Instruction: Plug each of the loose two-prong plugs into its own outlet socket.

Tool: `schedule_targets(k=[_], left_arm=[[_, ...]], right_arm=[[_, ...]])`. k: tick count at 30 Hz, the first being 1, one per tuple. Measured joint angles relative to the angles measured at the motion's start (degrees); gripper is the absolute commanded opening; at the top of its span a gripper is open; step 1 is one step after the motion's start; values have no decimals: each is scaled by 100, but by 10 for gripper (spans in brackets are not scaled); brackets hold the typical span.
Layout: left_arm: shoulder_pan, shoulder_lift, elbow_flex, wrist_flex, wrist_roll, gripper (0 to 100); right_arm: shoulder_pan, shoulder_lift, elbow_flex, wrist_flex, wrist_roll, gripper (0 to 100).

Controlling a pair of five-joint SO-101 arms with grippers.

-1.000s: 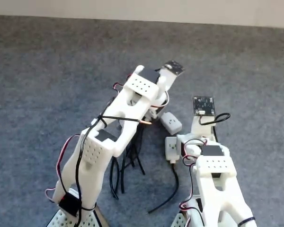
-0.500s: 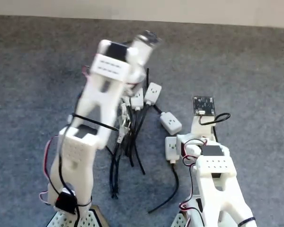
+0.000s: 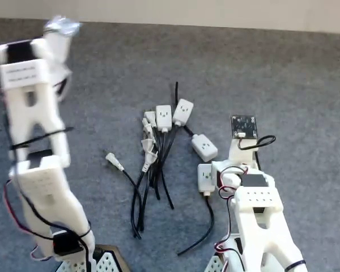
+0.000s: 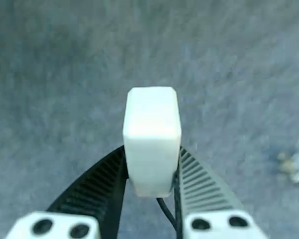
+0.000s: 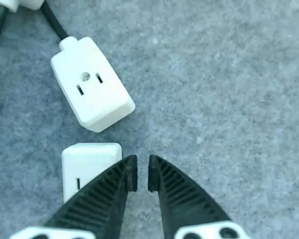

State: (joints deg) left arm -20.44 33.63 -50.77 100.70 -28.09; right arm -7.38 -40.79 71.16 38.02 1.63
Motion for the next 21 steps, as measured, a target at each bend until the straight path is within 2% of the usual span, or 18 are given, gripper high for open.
schedule_targets(k=[3,7,15,18,21], left_arm=[[-448,-79,826,9,-527,4],[-589,-633,2400,9,-1433,4],[-571,-3525,5820,-62,-3675,4],[-413,-4607,7385,-580,-4352,4],[70,-5503,9029,-1407,-4554,4]], right_arm=[[0,0,0,0,0,55],[-18,0,0,0,0,55],[-26,0,0,0,0,55],[-26,0,0,0,0,55],[-26,0,0,0,0,55]])
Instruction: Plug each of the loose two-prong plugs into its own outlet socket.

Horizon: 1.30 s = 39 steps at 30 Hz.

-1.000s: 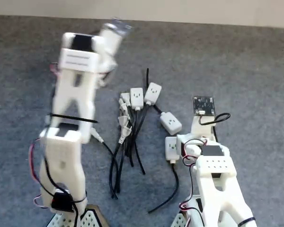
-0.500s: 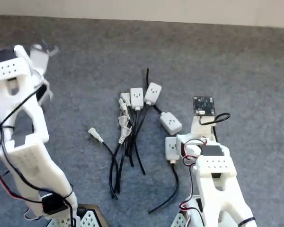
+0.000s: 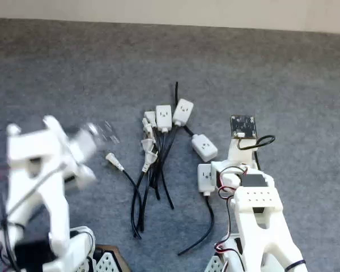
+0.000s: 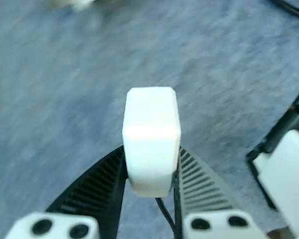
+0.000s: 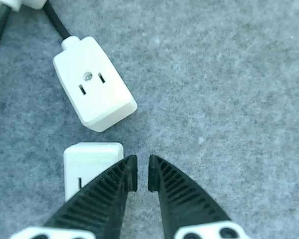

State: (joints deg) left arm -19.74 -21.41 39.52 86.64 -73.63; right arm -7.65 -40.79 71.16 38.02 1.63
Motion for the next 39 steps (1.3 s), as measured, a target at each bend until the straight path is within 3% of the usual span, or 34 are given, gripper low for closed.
schedule_targets(k=[3,6,12,16,25,30,39], left_arm=[[677,-695,1459,-818,-53,8],[1248,-1213,2514,-1547,105,73],[1398,-1688,2945,-2110,554,136],[1451,-1925,2945,-1952,545,136],[1574,-2971,2092,-246,457,130],[1521,-3376,1582,-105,466,133],[1011,-2224,1793,-2444,2453,130]], right_arm=[[0,0,0,0,0,55],[0,0,0,0,0,55],[0,0,0,0,0,55],[0,0,0,0,0,55],[0,0,0,0,0,55],[0,0,0,0,0,55],[0,0,0,0,0,55]])
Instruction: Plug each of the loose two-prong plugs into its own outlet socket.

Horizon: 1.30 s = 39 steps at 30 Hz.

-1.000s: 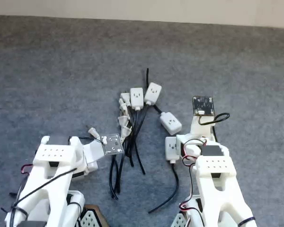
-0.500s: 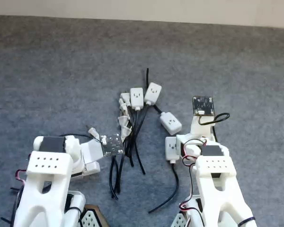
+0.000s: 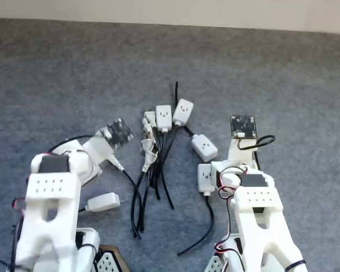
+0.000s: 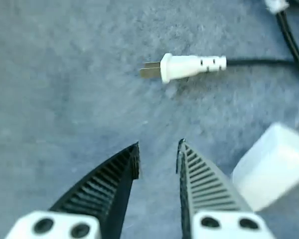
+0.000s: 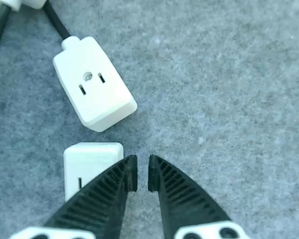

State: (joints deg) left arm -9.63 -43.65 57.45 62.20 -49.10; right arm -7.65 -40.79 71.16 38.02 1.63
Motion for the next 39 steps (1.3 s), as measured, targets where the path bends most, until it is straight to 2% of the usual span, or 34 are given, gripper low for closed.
schedule_targets(k=[3,8,16,22,24,29,32,39], left_arm=[[9,844,0,-343,334,130],[273,1705,18,-290,404,130],[1073,1732,-220,1407,413,130],[1134,1732,-466,1881,378,133],[1125,1732,-624,2119,132,133],[1125,1732,-1125,3112,-1037,130],[1125,1732,-1451,3464,-1433,130],[1574,1732,-905,3604,-1943,133]], right_arm=[[0,0,0,0,0,55],[0,0,0,0,0,55],[0,0,0,0,0,55],[0,0,0,0,0,55],[0,0,0,0,0,55],[0,0,0,0,0,55],[0,0,0,0,0,55],[0,0,0,0,0,55]])
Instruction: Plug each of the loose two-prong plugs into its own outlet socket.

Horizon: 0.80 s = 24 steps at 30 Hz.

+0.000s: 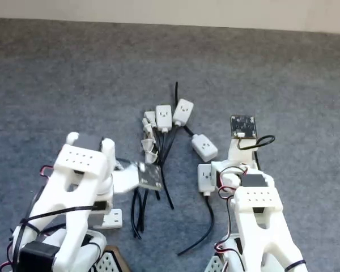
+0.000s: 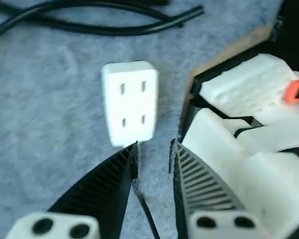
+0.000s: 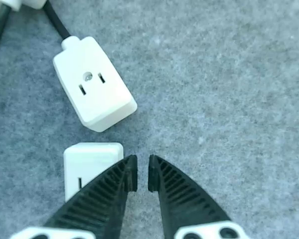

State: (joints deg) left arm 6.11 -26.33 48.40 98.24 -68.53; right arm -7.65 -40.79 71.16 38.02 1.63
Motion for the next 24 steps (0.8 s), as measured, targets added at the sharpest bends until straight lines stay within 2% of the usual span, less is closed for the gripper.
schedule_targets(k=[6,17,24], left_arm=[[264,26,870,-1020,-35,131],[141,-9,1732,-2910,-18,130],[-158,0,1767,-3385,-18,133]], right_arm=[[0,0,0,0,0,55],[0,0,0,0,0,55],[0,0,0,0,0,55]])
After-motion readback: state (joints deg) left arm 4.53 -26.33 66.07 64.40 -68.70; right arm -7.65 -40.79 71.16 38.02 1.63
